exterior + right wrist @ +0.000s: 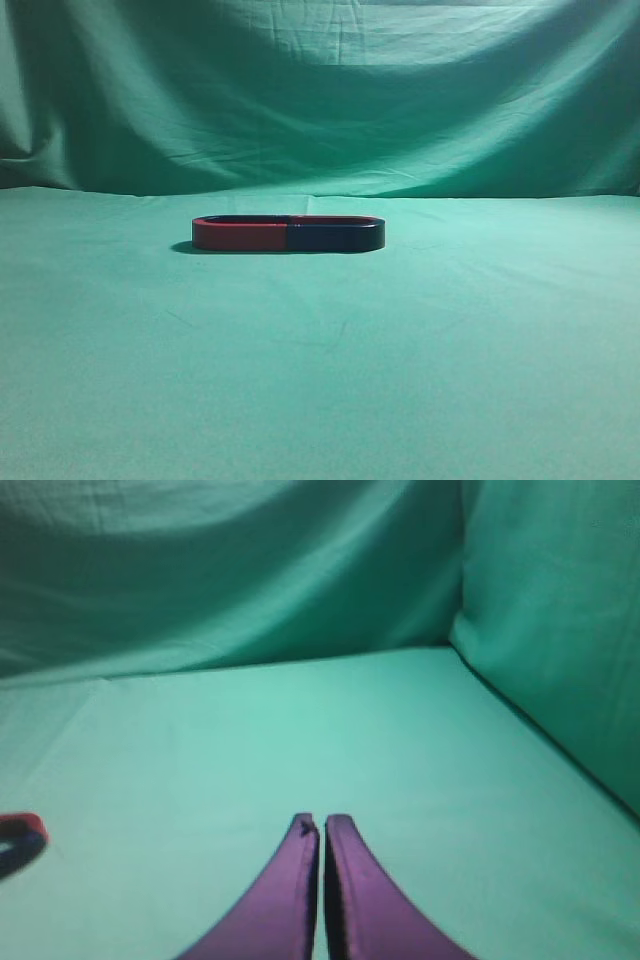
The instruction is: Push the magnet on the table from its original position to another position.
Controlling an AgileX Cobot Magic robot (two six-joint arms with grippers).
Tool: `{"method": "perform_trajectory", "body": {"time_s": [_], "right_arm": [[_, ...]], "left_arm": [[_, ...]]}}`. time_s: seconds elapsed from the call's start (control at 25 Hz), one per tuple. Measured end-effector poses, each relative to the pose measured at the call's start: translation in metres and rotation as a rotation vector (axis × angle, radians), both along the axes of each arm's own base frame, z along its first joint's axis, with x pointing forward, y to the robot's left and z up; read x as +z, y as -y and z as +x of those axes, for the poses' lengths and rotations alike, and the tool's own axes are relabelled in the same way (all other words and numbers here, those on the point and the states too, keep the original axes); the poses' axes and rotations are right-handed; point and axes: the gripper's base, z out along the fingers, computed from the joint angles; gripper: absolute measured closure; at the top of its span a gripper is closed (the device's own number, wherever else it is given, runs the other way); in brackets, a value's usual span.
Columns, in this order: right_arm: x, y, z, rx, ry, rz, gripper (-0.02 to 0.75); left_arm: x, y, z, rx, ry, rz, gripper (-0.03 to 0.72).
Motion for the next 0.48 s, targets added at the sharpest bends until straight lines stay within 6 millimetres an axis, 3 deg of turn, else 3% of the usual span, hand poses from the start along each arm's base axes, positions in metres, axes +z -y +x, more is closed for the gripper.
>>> {"method": "perform_trajectory", "body": {"time_s": [0.32,0.48], "right_arm": [[-0.058,0.001,0.007,-0.025,-0.139,-0.004,0.738],[-0.062,0.001,0.007,-0.024,-0.146,-0.004,0.738]], "left_arm": [[0.000,0.000,0.000,0.000,0.000,0.000,0.316],[0.000,0.000,0.000,0.000,0.000,0.000,0.316]]}}
